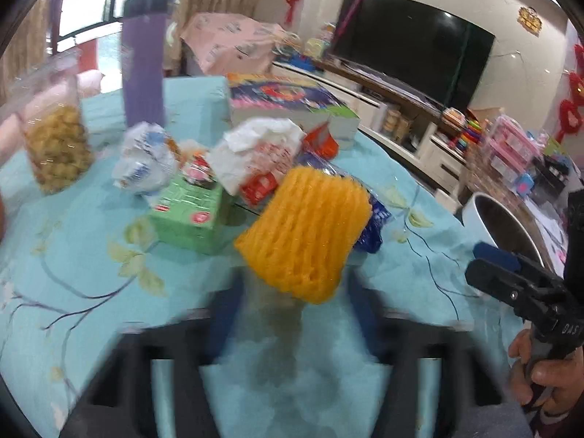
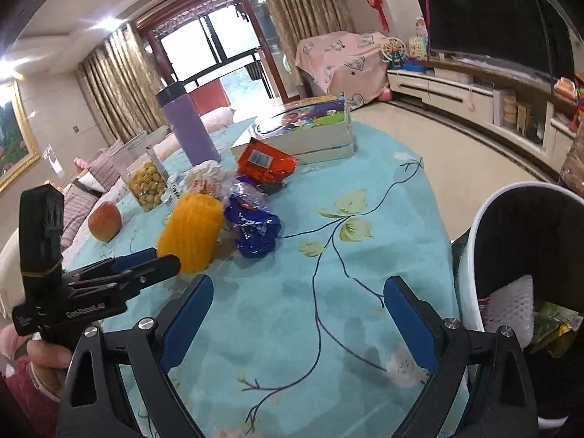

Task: Collect trash
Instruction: 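Withdraw both open grippers from the bin back over the table, then grasp the blue plastic bag with the right gripper while the left gripper grasps the orange foam netting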

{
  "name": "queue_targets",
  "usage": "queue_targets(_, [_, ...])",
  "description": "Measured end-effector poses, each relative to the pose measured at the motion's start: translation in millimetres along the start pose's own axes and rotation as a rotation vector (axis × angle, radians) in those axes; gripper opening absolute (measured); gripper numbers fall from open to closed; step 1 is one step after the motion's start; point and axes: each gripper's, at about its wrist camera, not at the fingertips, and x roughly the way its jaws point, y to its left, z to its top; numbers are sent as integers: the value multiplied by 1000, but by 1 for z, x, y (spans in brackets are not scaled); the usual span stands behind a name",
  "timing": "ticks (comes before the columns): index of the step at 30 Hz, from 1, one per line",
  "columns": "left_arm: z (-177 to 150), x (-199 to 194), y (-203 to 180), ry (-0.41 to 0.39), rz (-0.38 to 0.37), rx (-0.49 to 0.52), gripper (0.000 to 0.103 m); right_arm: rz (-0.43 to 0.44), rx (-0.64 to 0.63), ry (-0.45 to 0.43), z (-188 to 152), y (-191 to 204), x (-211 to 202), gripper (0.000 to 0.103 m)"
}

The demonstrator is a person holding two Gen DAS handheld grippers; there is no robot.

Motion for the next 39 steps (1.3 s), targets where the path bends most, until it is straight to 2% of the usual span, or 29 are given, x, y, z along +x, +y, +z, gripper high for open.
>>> queue_targets(4, [-2,2,8,2,1,-27,22,2,-17,10,2,4,7,95])
queue_targets(7, [-9,-8,13,-5,26,-35,21,5,-51,23,6,14,16,95])
queue_targets(12, [-25,-28,32,-18,21,-115,21,35,-100,45,19,31,42,95])
queue_targets(16, [-30,-28,46,-13,7,-174,21,39,-121,61,30,39,65,95])
queue_targets(19, [-28,-27,45,-28,17,-173,21,25,-143,74,38,47,81,94])
queue_targets(21, [-29,-24,42,-23,23,-156,21,16,-145,86,40,48,89,86])
queue_targets(22, [-29,-25,41,-29,31,-142,21,6,-138,98,40,47,93,73])
queue_targets(23, [-30,-26,39,-30,34,-134,21,-5,-131,114,39,47,96,53])
queue_targets(24, [-36,-29,40,-32,35,-129,21,-10,-122,128,37,45,98,46])
queue_targets(26, [-34,-29,41,-38,36,-133,21,-8,-103,128,35,43,94,40])
queue_targets(33, [-42,-38,32,-27,29,-122,20,18,-36,102,11,34,49,36])
queue_targets(39, [-43,-44,4,-21,7,-89,20,5,41,55,-10,18,6,36])
